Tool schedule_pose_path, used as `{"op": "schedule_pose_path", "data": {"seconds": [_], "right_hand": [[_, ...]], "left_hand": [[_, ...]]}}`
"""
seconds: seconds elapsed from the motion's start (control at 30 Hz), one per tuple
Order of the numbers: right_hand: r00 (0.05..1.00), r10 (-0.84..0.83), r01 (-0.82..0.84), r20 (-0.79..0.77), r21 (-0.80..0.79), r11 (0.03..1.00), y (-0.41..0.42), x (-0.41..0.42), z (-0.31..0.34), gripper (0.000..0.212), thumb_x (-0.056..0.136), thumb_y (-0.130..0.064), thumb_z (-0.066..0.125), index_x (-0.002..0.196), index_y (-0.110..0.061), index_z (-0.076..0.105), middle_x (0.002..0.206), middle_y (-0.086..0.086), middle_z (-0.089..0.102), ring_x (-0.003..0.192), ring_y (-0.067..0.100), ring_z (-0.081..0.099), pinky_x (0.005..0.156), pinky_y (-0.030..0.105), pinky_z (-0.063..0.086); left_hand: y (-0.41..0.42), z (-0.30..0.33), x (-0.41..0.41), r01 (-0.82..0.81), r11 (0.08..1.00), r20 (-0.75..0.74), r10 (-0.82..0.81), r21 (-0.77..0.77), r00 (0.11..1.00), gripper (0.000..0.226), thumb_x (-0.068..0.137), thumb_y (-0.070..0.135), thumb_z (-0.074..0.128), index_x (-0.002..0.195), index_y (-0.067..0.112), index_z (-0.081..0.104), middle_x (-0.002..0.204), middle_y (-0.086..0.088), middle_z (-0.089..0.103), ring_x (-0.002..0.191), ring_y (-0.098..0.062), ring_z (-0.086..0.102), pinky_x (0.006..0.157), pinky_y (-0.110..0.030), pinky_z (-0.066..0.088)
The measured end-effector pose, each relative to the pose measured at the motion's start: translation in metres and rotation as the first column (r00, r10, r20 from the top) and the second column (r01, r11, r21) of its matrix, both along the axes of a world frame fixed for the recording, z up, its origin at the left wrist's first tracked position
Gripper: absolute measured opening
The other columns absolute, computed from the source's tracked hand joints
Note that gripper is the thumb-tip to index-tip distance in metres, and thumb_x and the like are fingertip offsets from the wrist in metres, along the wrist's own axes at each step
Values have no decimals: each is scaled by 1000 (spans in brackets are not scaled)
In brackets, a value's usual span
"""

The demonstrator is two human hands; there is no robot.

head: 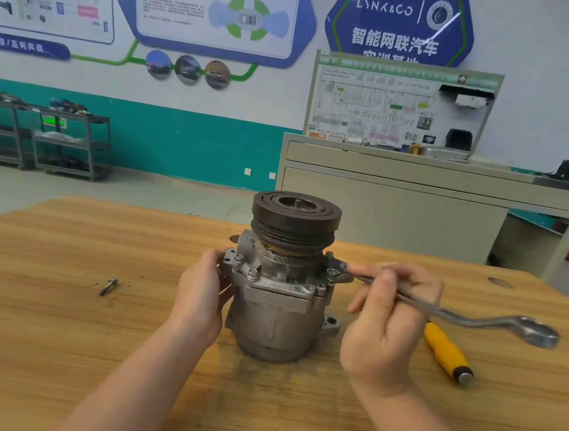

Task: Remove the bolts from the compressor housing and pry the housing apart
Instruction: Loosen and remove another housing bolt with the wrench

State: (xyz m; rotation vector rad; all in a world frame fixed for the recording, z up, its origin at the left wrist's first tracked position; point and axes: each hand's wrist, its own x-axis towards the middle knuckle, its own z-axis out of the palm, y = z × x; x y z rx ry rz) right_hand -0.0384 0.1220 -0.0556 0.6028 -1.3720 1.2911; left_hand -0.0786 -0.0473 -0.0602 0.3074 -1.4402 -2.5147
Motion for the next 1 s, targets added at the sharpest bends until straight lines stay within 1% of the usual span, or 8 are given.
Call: {"op": "schedule_pose_path", "data": {"seconds": [0.1, 0.2, 0.33, 0.43, 0.5, 0.67, 0.9, 1.0], "right_hand": [[954, 256, -170, 152, -427, 888, 3, -3, 8, 12, 96, -15, 35, 91, -24, 41, 70, 2, 65, 38, 15, 39, 41, 19, 34], [794, 539, -220, 282, -693, 687, 22, -18, 19, 17, 94, -2, 32, 87, -15, 41, 59, 8, 61, 34, 15, 34, 39, 19, 28], [472, 812, -276, 343, -817, 506, 39, -35, 30, 17, 100, -9, 35, 87, -11, 45, 59, 8, 60, 40, 13, 45, 40, 19, 38], [476, 843, -348, 250, -827, 442, 43, -33, 32, 23, 103, -16, 35, 87, -10, 50, 69, 14, 69, 53, 18, 63, 51, 23, 52], [585, 777, -388, 232, -762, 519, 42, -28, 32, 23, 105, -17, 33, 90, -11, 49, 71, 14, 71, 58, 19, 66, 54, 25, 55], [880, 363, -251, 306, -350, 903, 32, -15, 26, 20, 106, -15, 33, 90, -19, 45, 73, 9, 71, 52, 18, 62, 53, 27, 53], [999, 33, -35, 16, 163, 986, 24, -8, 10, 12, 103, -37, 37, 101, -40, 48, 86, 3, 66, 64, 13, 60, 63, 29, 52], [995, -48, 70, -89, 262, 962, 16, -6, 1, 23, 104, -33, 35, 100, -16, 51, 86, 8, 60, 77, 12, 58, 69, 29, 48]], "left_hand": [[0, 1, 1, 1, 1000, 1, -1, -10, 1000, 27, 99, 16, 43, 91, 14, 69, 67, 4, 73, 81, -16, 64, 71, -29, 49], [1, 2, 2, -3, 1000, 7, 4, -29, 1000, 28, 99, 17, 43, 91, 15, 69, 67, 4, 74, 83, -16, 65, 72, -30, 48], [0, 2, 2, -11, 999, 8, 11, -44, 1000, 28, 99, 16, 43, 90, 16, 70, 67, 5, 74, 82, -16, 65, 70, -29, 48], [0, 1, 2, -7, 999, 14, 8, -50, 1000, 27, 99, 16, 43, 90, 16, 69, 66, 5, 73, 82, -15, 65, 69, -29, 48], [-1, 1, 1, -3, 999, 20, 4, -42, 1000, 27, 98, 16, 44, 89, 15, 69, 65, 5, 73, 81, -15, 64, 69, -29, 48], [0, 2, 1, -3, 999, 19, 4, -44, 1000, 27, 99, 16, 44, 88, 14, 69, 65, 4, 72, 79, -16, 64, 70, -29, 48], [-1, 2, 2, -1, 998, 27, 3, -65, 1000, 28, 100, 17, 42, 91, 14, 69, 68, 3, 74, 86, -18, 65, 74, -31, 49], [-1, 2, 2, -2, 998, 33, 4, -64, 999, 29, 100, 17, 43, 90, 14, 69, 68, 3, 73, 85, -18, 65, 75, -31, 49]]}}
